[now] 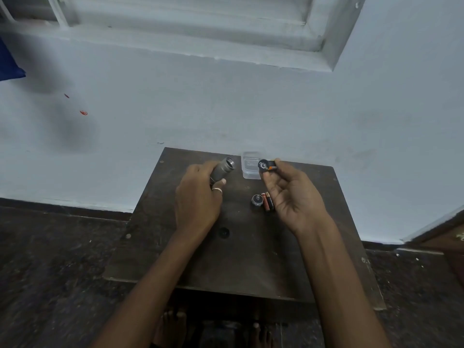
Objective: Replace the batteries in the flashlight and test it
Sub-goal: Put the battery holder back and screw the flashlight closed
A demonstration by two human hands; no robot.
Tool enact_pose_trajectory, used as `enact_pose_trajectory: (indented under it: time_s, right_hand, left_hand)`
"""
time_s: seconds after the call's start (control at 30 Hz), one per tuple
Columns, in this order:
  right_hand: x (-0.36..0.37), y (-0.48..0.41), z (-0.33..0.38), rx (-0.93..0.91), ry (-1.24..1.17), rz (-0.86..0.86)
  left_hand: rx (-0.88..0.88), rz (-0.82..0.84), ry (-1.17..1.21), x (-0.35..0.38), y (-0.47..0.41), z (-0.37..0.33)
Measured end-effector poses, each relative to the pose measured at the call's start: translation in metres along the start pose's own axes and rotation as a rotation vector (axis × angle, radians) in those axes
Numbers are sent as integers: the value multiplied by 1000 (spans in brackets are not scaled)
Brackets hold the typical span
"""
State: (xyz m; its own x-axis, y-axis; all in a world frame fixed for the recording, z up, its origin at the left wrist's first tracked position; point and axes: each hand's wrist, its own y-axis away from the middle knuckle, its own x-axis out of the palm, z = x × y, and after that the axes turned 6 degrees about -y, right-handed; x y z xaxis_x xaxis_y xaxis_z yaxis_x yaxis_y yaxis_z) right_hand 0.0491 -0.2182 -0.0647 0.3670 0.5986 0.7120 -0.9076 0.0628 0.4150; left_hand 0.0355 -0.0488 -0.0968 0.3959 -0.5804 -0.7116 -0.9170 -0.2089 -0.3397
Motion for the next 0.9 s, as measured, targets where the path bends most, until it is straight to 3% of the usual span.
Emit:
enact_pose_trajectory:
  time_s: [0.27,0.9]
  right_hand:
    - [3,-2,-7,-152,197,33]
    - [8,3,-19,-587,830,41]
  left_hand:
    - [109,45,43,4,-1,-4]
    - [105,88,-22,7,0,-1]
